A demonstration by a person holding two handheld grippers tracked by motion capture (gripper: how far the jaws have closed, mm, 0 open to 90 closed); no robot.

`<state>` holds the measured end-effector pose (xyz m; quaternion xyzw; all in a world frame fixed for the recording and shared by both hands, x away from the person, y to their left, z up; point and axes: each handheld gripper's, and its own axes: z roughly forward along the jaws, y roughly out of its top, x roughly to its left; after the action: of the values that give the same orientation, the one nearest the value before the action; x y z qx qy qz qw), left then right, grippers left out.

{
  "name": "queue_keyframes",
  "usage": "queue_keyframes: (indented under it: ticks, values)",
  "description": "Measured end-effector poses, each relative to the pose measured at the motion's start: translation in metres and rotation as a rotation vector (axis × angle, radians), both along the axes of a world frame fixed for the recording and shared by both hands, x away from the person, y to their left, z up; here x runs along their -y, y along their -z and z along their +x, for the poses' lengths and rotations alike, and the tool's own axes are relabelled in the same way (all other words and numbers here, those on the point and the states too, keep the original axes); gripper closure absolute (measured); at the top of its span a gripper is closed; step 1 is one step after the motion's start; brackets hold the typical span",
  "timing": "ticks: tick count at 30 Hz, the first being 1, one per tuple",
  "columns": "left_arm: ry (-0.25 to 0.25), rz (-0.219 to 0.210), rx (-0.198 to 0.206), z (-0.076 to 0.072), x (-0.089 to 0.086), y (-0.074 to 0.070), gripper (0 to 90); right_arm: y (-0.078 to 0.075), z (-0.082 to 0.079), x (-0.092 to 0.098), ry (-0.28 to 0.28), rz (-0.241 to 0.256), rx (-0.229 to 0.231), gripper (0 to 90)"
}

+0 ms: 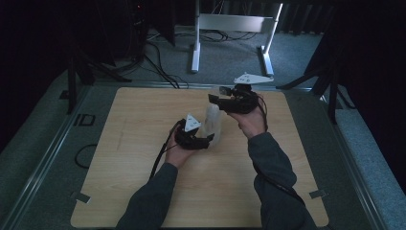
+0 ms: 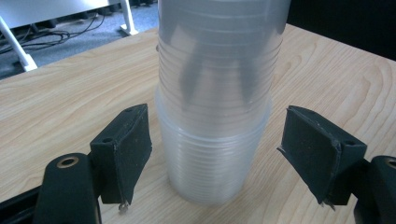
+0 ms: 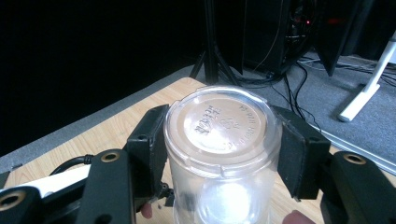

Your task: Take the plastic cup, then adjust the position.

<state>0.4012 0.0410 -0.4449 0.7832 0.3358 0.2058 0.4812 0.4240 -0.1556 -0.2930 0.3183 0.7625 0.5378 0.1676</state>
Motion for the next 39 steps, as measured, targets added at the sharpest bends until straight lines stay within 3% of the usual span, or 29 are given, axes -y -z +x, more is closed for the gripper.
queue_keyframes:
  ticks: [16,24,39]
  values:
    - [-0.013,0.014,0.000,-0.007,-0.011,-0.001,24.3,-0.014,-0.012,0.014,-0.018,0.024,0.013,41.5]
    - [-0.006,0.001,0.003,-0.013,-0.015,-0.001,24.3,-0.015,-0.020,0.024,-0.024,0.039,0.009,41.5]
    - [0.024,-0.010,0.017,-0.024,-0.015,-0.002,24.3,-0.011,-0.038,0.044,-0.033,0.010,-0.015,41.5]
